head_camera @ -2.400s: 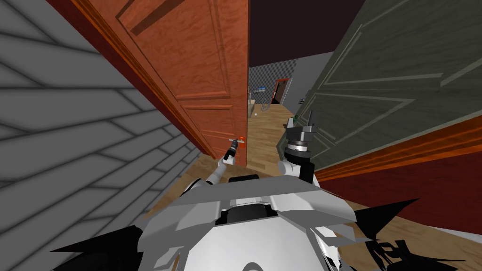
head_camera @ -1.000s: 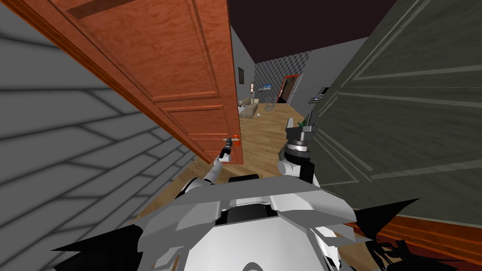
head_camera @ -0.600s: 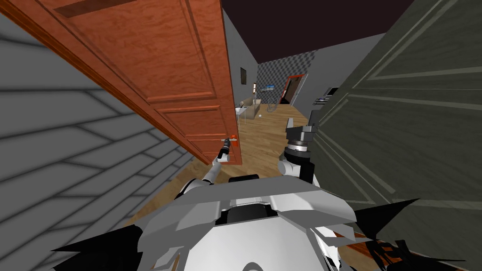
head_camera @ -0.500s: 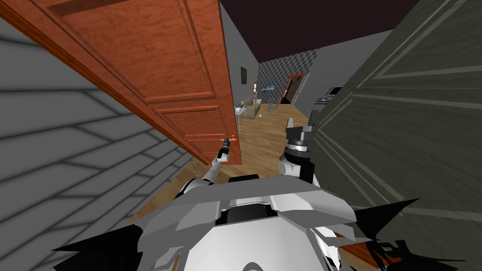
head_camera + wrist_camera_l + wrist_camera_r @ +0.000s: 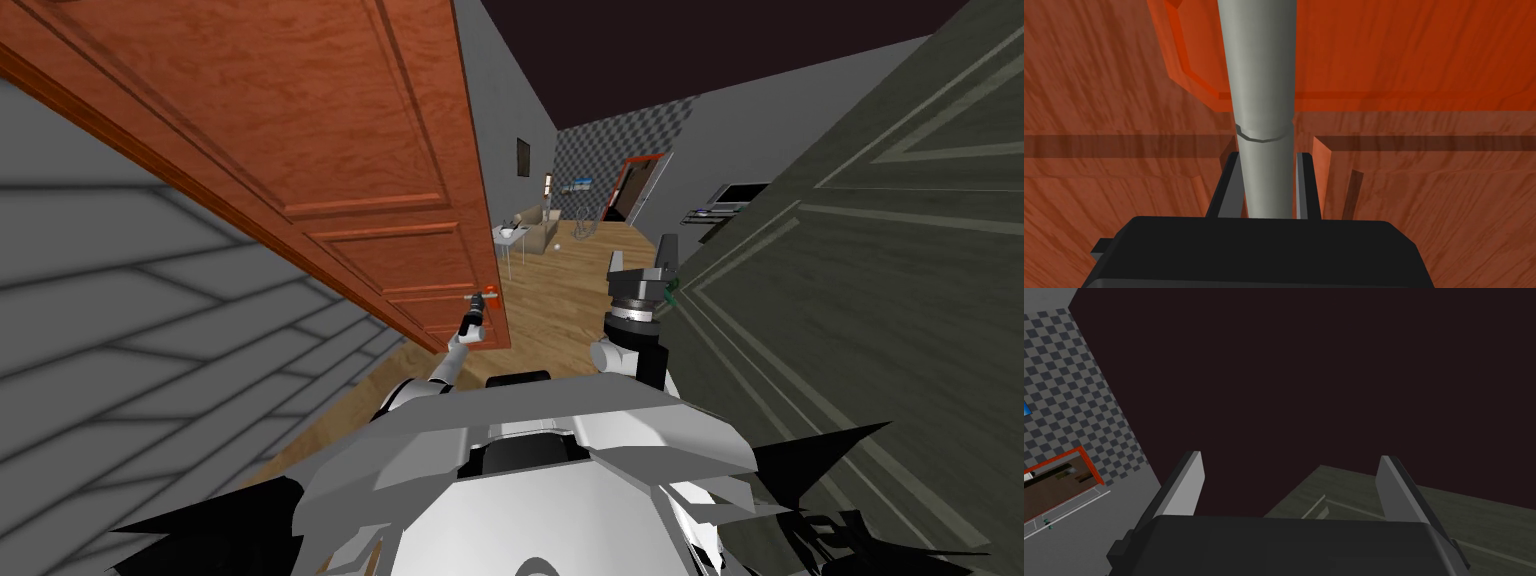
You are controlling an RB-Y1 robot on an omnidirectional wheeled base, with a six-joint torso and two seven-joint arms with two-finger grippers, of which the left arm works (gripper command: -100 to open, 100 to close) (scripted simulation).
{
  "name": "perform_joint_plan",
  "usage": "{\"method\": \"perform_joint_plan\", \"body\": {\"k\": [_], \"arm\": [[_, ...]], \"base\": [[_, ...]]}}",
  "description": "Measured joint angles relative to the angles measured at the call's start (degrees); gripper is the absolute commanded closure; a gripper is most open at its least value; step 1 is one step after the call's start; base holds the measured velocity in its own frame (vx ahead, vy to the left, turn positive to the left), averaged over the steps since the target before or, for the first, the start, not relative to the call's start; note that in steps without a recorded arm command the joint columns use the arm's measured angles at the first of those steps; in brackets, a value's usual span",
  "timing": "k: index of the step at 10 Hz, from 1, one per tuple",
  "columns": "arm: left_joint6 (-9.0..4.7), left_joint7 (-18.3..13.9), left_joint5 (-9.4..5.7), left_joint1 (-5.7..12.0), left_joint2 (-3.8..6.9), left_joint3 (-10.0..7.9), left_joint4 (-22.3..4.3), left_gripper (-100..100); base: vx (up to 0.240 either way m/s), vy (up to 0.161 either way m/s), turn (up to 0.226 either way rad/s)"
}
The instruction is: Push the door open
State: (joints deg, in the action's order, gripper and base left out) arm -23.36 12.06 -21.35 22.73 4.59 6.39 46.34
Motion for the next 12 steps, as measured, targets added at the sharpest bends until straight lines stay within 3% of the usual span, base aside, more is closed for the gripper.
{"method": "perform_joint_plan", "body": {"k": [6,8,12], "arm": [[-0.61,0.11,-0.38,0.23,0.57,-2.21,-2.13,100],[-0.12,0.82,-0.54,-0.44,0.70,-3.56,-0.79,100],[-0.55,1.21,-0.98,-0.01,1.51,-6.06,-1.88,100]], "base": [[0.119,-0.085,0.054],[0.167,-0.125,0.066],[0.170,-0.109,0.065]]}}
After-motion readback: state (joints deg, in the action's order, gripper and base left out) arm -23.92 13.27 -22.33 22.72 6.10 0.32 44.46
